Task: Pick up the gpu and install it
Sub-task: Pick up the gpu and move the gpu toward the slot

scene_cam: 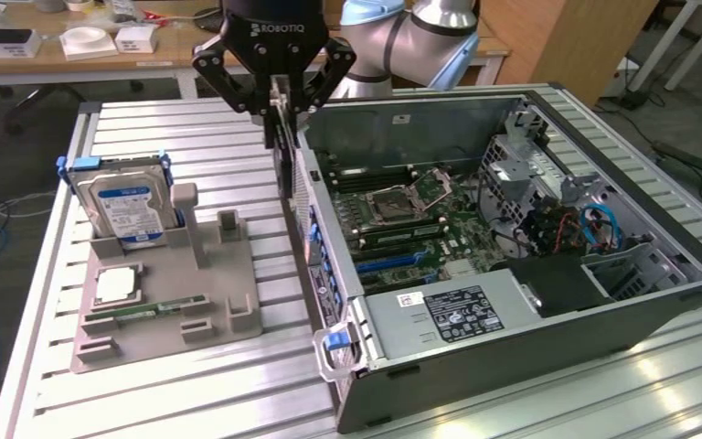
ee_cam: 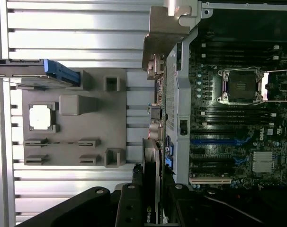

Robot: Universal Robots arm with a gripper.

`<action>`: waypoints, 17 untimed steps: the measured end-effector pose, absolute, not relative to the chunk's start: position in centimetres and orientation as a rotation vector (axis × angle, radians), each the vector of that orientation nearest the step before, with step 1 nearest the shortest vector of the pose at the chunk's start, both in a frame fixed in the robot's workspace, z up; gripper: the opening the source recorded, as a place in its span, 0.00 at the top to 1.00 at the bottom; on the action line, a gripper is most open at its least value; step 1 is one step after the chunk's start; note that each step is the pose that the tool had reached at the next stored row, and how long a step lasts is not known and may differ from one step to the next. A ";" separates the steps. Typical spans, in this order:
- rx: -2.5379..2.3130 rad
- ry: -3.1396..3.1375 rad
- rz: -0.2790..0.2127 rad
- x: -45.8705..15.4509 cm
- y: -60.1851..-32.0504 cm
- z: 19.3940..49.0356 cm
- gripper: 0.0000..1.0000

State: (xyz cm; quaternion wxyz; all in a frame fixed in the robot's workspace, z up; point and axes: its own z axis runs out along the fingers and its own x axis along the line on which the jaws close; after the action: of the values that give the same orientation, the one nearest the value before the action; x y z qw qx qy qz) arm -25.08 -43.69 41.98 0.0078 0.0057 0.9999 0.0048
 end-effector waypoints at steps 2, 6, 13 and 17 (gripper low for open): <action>0.018 3.126 0.015 -24.9 -43.7 42.0 0.73; 0.018 3.126 0.015 -24.6 -43.7 42.0 0.73; 0.018 3.126 0.017 -23.9 -43.7 42.0 0.73; 0.018 3.126 0.018 -23.4 -43.7 41.9 0.73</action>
State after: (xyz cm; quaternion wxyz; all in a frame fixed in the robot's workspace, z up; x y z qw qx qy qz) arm -23.40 -43.69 41.93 0.0077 0.0057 0.9999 0.0056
